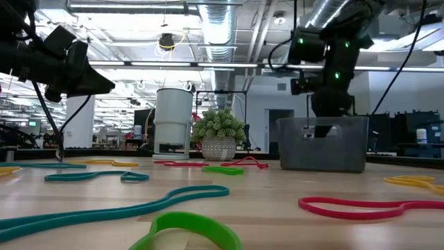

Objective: Pick and place items into bin
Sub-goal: Put the blue rubber band into the black bin

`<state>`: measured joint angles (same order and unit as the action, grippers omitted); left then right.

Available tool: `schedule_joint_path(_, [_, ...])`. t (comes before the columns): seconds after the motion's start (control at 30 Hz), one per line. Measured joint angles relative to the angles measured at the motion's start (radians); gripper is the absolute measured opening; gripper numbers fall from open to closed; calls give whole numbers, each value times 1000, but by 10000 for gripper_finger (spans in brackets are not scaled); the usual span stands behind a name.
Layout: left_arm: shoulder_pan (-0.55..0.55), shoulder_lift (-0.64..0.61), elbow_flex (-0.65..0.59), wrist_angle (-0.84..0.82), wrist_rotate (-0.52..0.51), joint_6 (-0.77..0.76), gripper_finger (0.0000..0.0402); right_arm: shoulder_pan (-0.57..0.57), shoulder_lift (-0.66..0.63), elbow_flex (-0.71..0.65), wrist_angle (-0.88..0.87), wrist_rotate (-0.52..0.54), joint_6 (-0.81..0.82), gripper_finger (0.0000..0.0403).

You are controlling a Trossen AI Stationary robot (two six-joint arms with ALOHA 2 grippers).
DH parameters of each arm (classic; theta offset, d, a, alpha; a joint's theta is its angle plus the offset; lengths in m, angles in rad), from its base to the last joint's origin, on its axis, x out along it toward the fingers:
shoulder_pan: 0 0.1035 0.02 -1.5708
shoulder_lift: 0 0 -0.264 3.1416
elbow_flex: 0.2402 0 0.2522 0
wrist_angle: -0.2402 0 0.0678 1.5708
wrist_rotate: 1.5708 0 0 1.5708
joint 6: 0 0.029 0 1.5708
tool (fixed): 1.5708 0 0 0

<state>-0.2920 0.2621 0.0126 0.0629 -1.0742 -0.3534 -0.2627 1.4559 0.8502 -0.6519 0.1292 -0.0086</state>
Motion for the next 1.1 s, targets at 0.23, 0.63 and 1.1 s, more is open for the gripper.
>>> schedule_joint_path(0.23, [0, 0, 16, 55, 112, 29, 121, 36, -46, 139, -179, 1, 0, 114])
schedule_joint_path(0.63, [0, 25, 268, 88, 452, 141, 121, 198, -183, 254, -283, 2, 139, 111])
schedule_joint_path(1.1, [-31, 533, 570, -215, 417, -13, 121, 564, -322, 201, -241, 238, 349, 111])
